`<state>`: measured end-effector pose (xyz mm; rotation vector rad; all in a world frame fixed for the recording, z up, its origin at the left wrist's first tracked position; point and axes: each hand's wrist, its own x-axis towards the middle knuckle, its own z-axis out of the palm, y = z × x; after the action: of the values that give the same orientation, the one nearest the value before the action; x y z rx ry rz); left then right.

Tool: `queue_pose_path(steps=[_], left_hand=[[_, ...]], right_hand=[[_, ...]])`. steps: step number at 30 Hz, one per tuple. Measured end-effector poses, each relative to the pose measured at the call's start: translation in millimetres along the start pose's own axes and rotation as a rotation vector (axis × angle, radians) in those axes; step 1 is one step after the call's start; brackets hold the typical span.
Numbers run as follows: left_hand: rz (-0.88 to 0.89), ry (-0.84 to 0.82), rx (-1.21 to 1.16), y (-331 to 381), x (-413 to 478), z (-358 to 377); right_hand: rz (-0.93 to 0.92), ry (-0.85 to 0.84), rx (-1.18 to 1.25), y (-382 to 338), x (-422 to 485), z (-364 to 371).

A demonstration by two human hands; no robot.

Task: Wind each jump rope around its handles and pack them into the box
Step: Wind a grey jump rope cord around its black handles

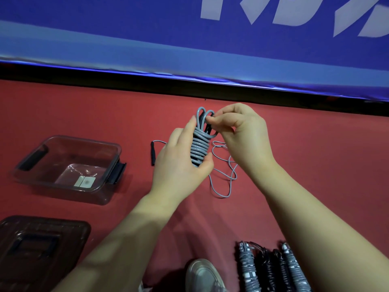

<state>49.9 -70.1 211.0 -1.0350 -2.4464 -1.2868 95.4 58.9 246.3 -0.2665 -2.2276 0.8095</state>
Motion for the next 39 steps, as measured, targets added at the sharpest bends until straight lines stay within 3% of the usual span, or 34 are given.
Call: queue_pose_path(steps=[5,9,11,15,19,25,33,39], left_hand=[[0.018,-0.105,0.001,-6,3,-6],[-0.004,-0.077,-0.023,-5,2,-7],[-0.008,-0.083,-0.113,-4,2,-5],[-0.088,-0.203,-0.425,-8,1,-5],[-0.237,-0.33,-0.782,-16,-1,0],[-0.336,-0.341,-0.921,-17,1,3],[-0.405,-0.353,-1.104,-13,12,-5],[-0.411,-0.328,-1.179,-13,9,0]], right_hand=[[-0.086,-0.028,-0.094,-1,4,-6],[-0.166,-0.062,-0.302,-8,5,-7],[-0.156,-0.049,-0.303,-11,5,-6],[-0.45,0.075,-0.376,3,1,-6],[-0.347,0.07,-0.186,15,-3,-4],[-0.132,0.034,0.012,20,-11,-2],[-0.289,0.068,-0.139,12,-4,-2],[-0.309,0.093,-0.242,9,-4,-1]])
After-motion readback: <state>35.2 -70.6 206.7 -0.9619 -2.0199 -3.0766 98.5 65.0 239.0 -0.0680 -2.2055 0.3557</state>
